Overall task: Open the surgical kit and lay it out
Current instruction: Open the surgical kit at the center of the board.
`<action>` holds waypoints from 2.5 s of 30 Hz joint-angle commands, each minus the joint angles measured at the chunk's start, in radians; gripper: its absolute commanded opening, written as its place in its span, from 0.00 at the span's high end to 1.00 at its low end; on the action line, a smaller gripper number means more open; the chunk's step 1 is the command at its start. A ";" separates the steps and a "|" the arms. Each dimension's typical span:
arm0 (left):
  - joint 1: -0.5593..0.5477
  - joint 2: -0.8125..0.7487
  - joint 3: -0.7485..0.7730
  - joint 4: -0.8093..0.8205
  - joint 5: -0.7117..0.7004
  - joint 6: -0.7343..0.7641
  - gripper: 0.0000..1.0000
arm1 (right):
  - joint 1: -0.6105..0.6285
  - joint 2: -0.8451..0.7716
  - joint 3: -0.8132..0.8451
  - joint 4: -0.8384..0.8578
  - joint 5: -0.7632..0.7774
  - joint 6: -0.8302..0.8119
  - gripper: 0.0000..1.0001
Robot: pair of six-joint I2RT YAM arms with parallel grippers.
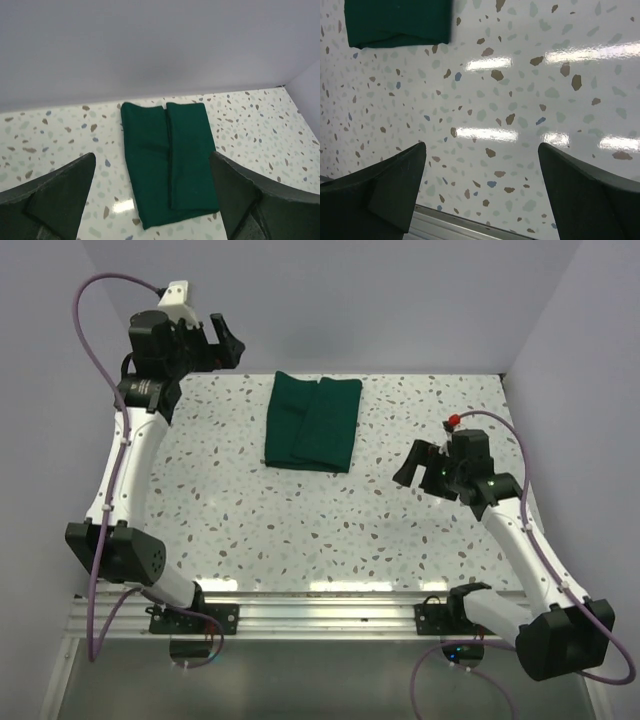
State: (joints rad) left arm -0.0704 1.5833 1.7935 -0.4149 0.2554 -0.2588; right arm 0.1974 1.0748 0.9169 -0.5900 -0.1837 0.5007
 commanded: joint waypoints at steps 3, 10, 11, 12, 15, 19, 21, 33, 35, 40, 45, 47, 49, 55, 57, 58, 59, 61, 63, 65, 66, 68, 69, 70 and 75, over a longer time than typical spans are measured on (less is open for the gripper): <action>0.003 -0.255 -0.433 0.197 -0.166 -0.206 0.00 | 0.005 -0.052 0.088 -0.108 0.115 0.047 0.02; -0.066 -0.273 -0.543 0.254 -0.158 -0.255 0.05 | 0.004 -0.101 0.137 -0.080 0.035 0.085 0.02; -0.063 -0.281 -0.558 0.252 -0.192 -0.296 0.01 | 0.005 -0.111 0.149 -0.064 0.035 0.085 0.02; -0.057 -0.286 -0.563 0.249 -0.229 -0.322 0.01 | 0.005 -0.107 0.184 -0.050 0.014 0.079 0.02; -0.058 -0.241 -0.528 0.193 -0.205 -0.347 0.01 | 0.014 -0.040 0.287 -0.016 -0.026 0.084 0.02; -0.129 -0.142 -0.367 -0.093 -0.367 -0.324 0.01 | 0.113 0.104 0.463 -0.047 0.024 0.070 0.02; -0.146 -0.132 -0.286 -0.174 -0.422 -0.295 0.01 | 0.202 0.225 0.596 -0.091 0.105 0.055 0.02; -0.172 -0.511 -0.583 -0.271 -0.294 -0.204 0.04 | 0.519 0.913 1.308 -0.435 0.365 0.048 0.03; -0.172 -0.575 -0.615 -0.282 -0.274 -0.214 0.06 | 0.533 1.029 1.382 -0.474 0.386 0.055 0.03; -0.172 -0.670 -0.655 -0.363 -0.262 -0.249 0.10 | 0.550 1.223 1.612 -0.528 0.418 0.078 0.08; -0.172 -0.726 -0.666 -0.445 -0.266 -0.235 0.11 | 0.550 1.284 1.575 -0.444 0.448 0.096 0.22; -0.172 -0.746 -0.651 -0.470 -0.269 -0.229 0.11 | 0.548 1.310 1.576 -0.426 0.441 0.098 0.26; -0.174 -0.764 -0.651 -0.496 -0.278 -0.229 0.12 | 0.550 1.369 1.617 -0.429 0.431 0.104 0.28; -0.174 -0.786 -0.666 -0.529 -0.311 -0.226 0.12 | 0.557 1.452 1.654 -0.378 0.403 0.117 0.29; -0.174 -0.787 -0.665 -0.541 -0.327 -0.226 0.12 | 0.557 1.482 1.668 -0.357 0.415 0.118 0.30; -0.174 -0.787 -0.661 -0.544 -0.337 -0.227 0.12 | 0.559 1.493 1.672 -0.355 0.423 0.119 0.30; -0.174 -0.786 -0.661 -0.548 -0.347 -0.227 0.12 | 0.559 1.514 1.683 -0.350 0.428 0.121 0.31; -0.174 -0.784 -0.664 -0.555 -0.354 -0.229 0.12 | 0.557 1.531 1.688 -0.347 0.435 0.119 0.32; -0.174 -0.780 -0.664 -0.559 -0.369 -0.231 0.12 | 0.559 1.554 1.686 -0.341 0.441 0.118 0.34; -0.174 -0.776 -0.668 -0.562 -0.386 -0.230 0.12 | 0.559 1.565 1.688 -0.341 0.457 0.119 0.35; -0.174 -0.773 -0.669 -0.564 -0.389 -0.231 0.12 | 0.559 1.580 1.686 -0.341 0.463 0.118 0.36; -0.174 -0.770 -0.677 -0.561 -0.393 -0.231 0.12 | 0.559 1.588 1.682 -0.338 0.475 0.116 0.39; -0.174 -0.767 -0.680 -0.562 -0.395 -0.231 0.12 | 0.559 1.594 1.682 -0.338 0.477 0.116 0.40; -0.175 -0.766 -0.683 -0.562 -0.398 -0.229 0.12 | 0.559 1.599 1.682 -0.335 0.477 0.116 0.44; -0.175 -0.757 -0.694 -0.556 -0.412 -0.226 0.12 | 0.557 1.604 1.665 -0.324 0.478 0.124 0.63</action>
State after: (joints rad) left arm -0.2382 0.8230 1.1072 -0.9684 -0.1333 -0.4873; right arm 0.7517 2.6617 2.5599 -0.9550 0.2787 0.6029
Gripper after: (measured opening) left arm 0.881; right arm 0.411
